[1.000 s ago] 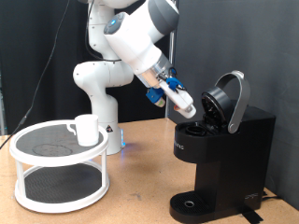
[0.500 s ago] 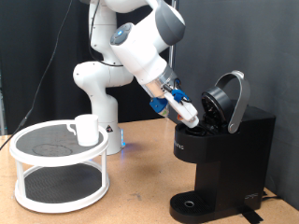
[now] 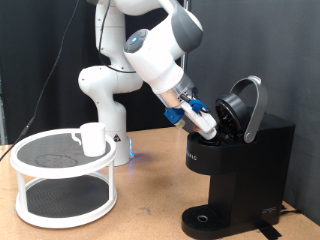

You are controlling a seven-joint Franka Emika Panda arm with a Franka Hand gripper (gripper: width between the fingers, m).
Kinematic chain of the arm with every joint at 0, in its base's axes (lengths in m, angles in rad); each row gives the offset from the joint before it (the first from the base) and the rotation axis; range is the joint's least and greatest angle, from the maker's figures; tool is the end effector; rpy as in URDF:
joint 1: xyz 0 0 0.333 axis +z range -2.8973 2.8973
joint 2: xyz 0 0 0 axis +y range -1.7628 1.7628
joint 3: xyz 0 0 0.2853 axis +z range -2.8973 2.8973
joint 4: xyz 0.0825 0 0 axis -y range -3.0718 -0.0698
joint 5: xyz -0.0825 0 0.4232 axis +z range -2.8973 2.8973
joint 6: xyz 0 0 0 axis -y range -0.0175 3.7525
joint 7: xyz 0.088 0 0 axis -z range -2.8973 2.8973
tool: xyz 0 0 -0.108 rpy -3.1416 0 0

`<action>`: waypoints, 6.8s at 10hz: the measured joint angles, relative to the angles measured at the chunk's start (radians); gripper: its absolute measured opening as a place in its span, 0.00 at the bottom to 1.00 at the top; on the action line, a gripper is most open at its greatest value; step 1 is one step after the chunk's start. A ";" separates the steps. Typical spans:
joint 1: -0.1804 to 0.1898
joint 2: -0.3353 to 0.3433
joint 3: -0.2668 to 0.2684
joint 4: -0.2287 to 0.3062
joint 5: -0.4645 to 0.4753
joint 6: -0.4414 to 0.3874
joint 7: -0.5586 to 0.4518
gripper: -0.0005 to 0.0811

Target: Make a cup of coffee with the keurig machine

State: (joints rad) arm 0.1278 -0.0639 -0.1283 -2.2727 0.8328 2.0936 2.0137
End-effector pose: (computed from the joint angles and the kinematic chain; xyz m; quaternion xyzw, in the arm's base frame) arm 0.5379 0.0366 0.3329 -0.2998 0.8890 0.3177 0.1373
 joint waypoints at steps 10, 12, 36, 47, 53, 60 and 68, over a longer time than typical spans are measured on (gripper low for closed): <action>-0.013 -0.060 0.003 0.000 0.062 -0.097 0.000 0.91; -0.015 -0.074 0.003 -0.001 0.024 -0.100 0.023 0.91; -0.045 -0.236 -0.051 -0.020 0.192 -0.173 -0.028 0.91; -0.042 -0.199 0.037 0.184 0.129 -0.138 0.141 0.91; -0.021 -0.059 0.157 0.339 -0.016 -0.126 0.245 0.91; 0.029 0.109 0.268 0.487 -0.144 -0.111 0.317 0.91; 0.044 0.154 0.292 0.515 -0.233 -0.115 0.323 0.58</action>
State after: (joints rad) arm 0.1715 0.0902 0.1632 -1.7578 0.6001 1.9787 2.3369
